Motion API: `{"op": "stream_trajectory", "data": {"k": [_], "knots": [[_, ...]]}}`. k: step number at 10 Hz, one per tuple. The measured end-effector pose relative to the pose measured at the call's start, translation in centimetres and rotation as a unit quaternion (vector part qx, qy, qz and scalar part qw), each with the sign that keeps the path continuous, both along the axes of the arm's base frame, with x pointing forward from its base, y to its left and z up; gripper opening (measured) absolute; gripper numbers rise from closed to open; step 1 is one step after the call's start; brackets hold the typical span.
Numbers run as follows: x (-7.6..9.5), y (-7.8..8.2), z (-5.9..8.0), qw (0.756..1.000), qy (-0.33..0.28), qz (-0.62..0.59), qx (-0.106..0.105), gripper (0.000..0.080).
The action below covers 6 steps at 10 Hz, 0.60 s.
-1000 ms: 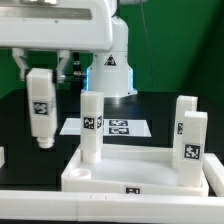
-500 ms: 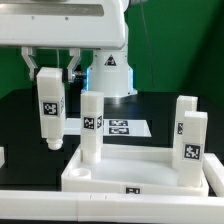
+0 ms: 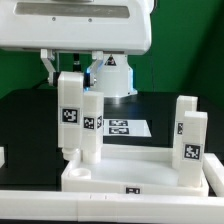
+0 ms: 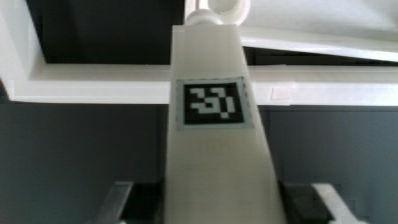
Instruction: Assemble desk
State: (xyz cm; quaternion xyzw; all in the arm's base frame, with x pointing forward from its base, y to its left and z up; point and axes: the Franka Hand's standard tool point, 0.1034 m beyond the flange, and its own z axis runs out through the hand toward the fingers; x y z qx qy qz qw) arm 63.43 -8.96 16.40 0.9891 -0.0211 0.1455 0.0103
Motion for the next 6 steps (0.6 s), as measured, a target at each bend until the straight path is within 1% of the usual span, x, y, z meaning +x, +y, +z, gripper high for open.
{"op": "stream_trajectory", "data": {"k": [1,2,3,4,6], "knots": [[0.0,0.0,0.0,1.0,-0.001,0.0,0.0,0.0291],[0.4,-0.5,0.2,0.999,-0.034,0.001,-0.016,0.0291],[0.1,-0.2,-0.3,0.998,-0.05,-0.003,-0.022,0.0291],[-0.1,0.4,-0.6,0.999,-0.041,-0.001,-0.015,0.0291],[-0.1,1.2,-0.7,0.999,-0.04,-0.002,-0.011,0.0291]]}}
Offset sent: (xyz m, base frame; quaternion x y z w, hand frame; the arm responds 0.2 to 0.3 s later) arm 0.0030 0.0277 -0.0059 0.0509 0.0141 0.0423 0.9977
